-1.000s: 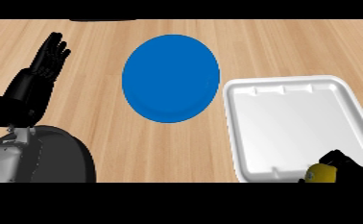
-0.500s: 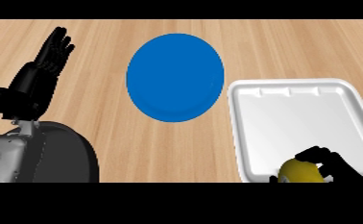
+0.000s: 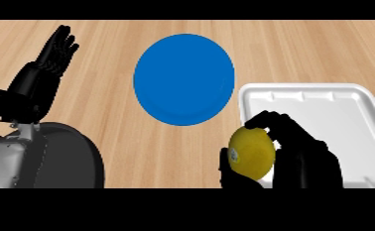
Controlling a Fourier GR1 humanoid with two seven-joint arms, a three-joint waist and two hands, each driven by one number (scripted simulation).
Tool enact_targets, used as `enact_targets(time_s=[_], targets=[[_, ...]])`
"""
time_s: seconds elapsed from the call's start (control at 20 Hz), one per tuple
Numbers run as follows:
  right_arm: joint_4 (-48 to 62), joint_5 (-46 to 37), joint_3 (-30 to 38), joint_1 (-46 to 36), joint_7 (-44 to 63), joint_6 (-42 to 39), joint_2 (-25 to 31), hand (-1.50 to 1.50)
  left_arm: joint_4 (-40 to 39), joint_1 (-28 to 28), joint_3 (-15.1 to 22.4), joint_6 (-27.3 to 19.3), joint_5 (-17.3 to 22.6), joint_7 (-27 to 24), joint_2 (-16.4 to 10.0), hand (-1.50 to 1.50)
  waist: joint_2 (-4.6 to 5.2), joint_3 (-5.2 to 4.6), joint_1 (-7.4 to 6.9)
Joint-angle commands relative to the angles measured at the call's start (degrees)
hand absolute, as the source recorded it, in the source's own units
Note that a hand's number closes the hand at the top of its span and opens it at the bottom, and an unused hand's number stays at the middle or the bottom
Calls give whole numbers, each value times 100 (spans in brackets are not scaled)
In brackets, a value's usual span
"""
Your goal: Pick the lemon from the tray and place it in the plate
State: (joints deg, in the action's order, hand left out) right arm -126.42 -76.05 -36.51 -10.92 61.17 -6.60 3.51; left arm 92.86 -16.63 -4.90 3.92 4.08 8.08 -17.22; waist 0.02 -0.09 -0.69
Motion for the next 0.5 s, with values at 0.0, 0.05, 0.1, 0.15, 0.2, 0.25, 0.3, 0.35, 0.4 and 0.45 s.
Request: enact_targets(time_s=[0.0, 0.05, 0.1, 0.15, 0.2, 0.25, 0.3, 0.35, 0.4, 0.45], targets=[[1063, 308, 36, -1161, 803, 23, -333, 150, -162, 72, 201, -135, -245, -203, 258, 0, 15, 3, -8], [1293, 546, 237, -1714, 983, 17, -337, 150, -214, -154, -16, 63, 12, -27, 43, 0, 21, 1, -47], [1293, 786, 479, -1751, 827, -22, -339, 150, -452, -8, -153, 148, 28, -394, 3, 0, 19, 2, -11], [1699, 1026, 681, -2094, 879, 133, -341, 150, -160, 123, 81, -29, -204, -371, 146, 0, 24, 2, -75], [1994, 1031, 612, -2196, 859, 509, -343, 150, -315, -223, -43, 114, -70, -180, -17, 0, 22, 5, -39], [2252, 1327, 911, -2324, 602, 636, -344, 150, 71, -103, 99, -4, -102, 96, 105, 0, 18, 8, -77], [2483, 1318, 1014, -2492, 650, 836, -345, 150, 114, 81, -132, 202, 116, 50, -90, 0, 17, 7, -114], [2849, 1519, 1049, -2867, 725, 934, -346, 150, -80, -104, 206, -135, -203, 20, 296, 0, 35, 6, -107], [3063, 1673, 1074, -3020, 807, 902, -347, 150, -127, 134, 133, 37, -226, -313, 155, 0, 30, 4, -111], [3373, 1834, 1251, -3186, 656, 1068, -347, 150, 367, 12, 189, 17, -69, 283, 162, 0, 21, 9, -170]])
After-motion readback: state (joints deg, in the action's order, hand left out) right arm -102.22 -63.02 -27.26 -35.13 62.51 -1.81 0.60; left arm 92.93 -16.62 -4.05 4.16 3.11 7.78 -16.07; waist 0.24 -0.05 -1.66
